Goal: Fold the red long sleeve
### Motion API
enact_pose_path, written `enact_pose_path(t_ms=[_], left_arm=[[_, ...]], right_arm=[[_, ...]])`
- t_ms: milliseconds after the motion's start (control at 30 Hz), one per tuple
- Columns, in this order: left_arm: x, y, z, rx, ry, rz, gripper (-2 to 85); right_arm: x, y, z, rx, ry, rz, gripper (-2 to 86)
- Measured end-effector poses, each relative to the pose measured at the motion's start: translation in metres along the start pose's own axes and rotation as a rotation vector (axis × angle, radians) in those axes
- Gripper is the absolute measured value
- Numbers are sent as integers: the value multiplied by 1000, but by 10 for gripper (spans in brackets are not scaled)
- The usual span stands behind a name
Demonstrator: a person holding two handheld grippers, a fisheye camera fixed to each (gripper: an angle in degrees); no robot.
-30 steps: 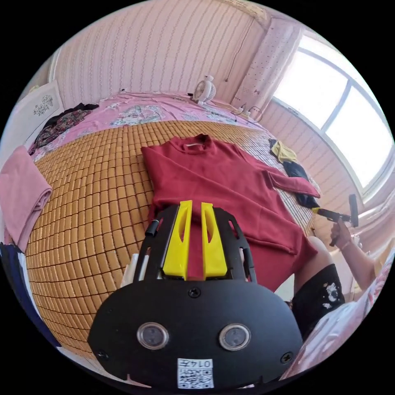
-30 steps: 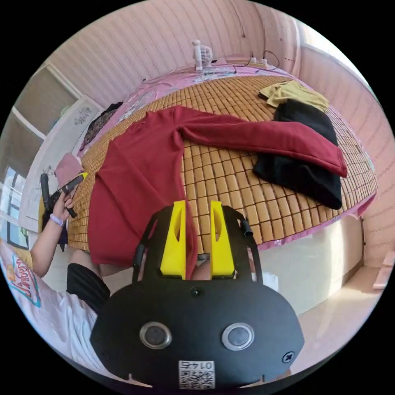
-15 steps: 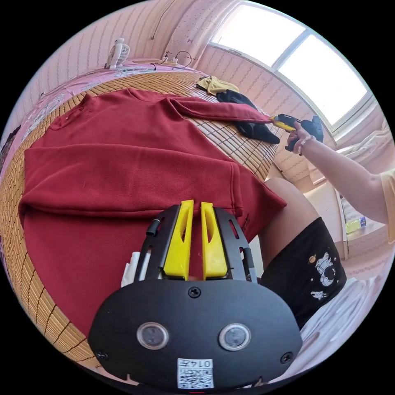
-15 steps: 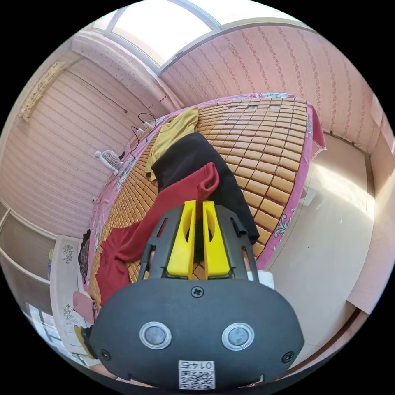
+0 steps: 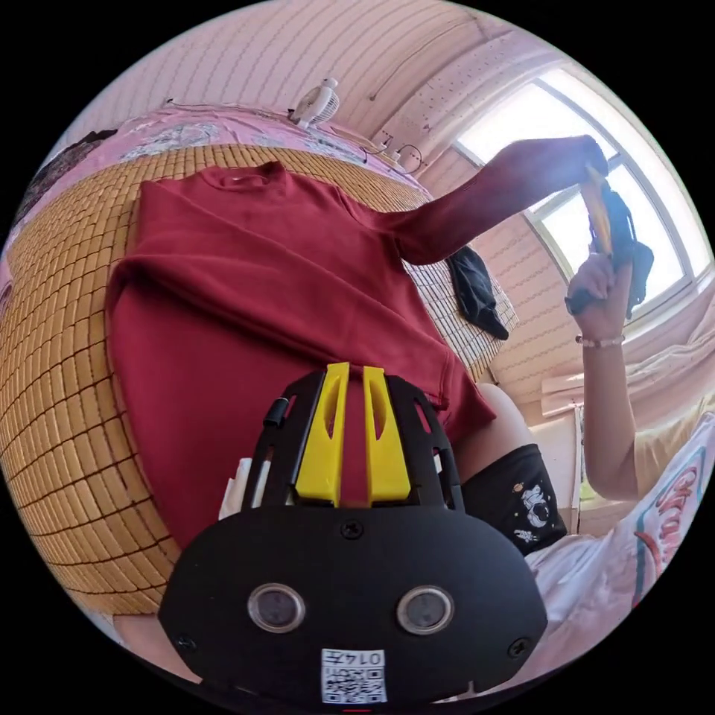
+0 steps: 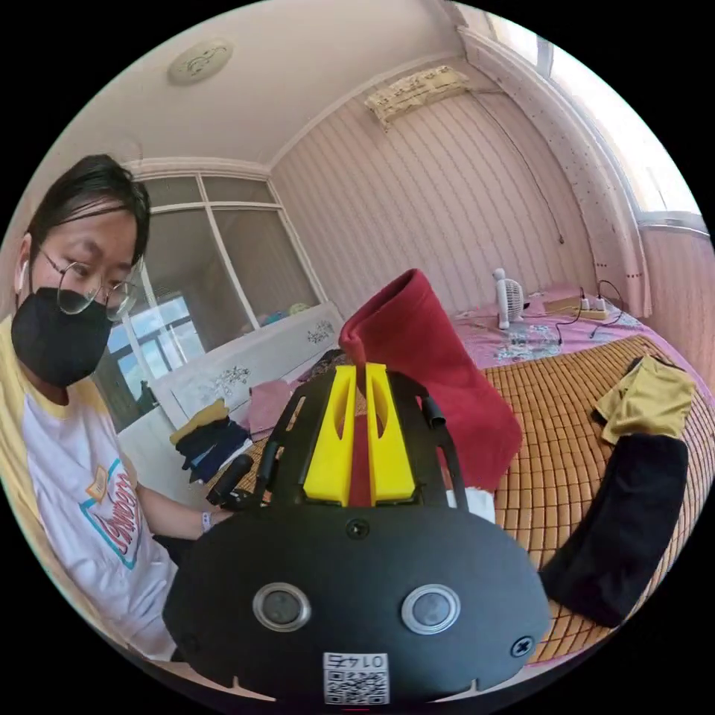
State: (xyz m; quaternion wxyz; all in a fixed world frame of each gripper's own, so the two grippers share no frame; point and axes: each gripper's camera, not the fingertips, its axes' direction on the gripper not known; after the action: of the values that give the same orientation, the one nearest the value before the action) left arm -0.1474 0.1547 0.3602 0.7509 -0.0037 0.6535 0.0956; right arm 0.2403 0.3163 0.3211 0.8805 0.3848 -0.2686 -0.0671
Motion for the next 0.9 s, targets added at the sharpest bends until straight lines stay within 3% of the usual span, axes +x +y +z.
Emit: enact_pose_path(t_ms=[133,200,300,467,633,900], left_arm=[[-54,30,-58,70,-140,-138,41],[-77,44,-68,48,-201,-214,41],[-102,61,-79,36,-209,-301,41],[-104,47,-84,75,-195,-274,46],[-125,-22,-89,181,-158,-180,59],[-194,-180,-53,170,-157,-190,67]], right_arm=[[-62,33,107,-395,-332,-133,51],[-84,89,163,-711,-338,-119,63],[-98,135,184,-909,-315,-83,63],[-92,141,174,-971,-240,-14,63],[-52,102,161,-875,-18,-3,65],[107,7,181,-646,397,229,105]])
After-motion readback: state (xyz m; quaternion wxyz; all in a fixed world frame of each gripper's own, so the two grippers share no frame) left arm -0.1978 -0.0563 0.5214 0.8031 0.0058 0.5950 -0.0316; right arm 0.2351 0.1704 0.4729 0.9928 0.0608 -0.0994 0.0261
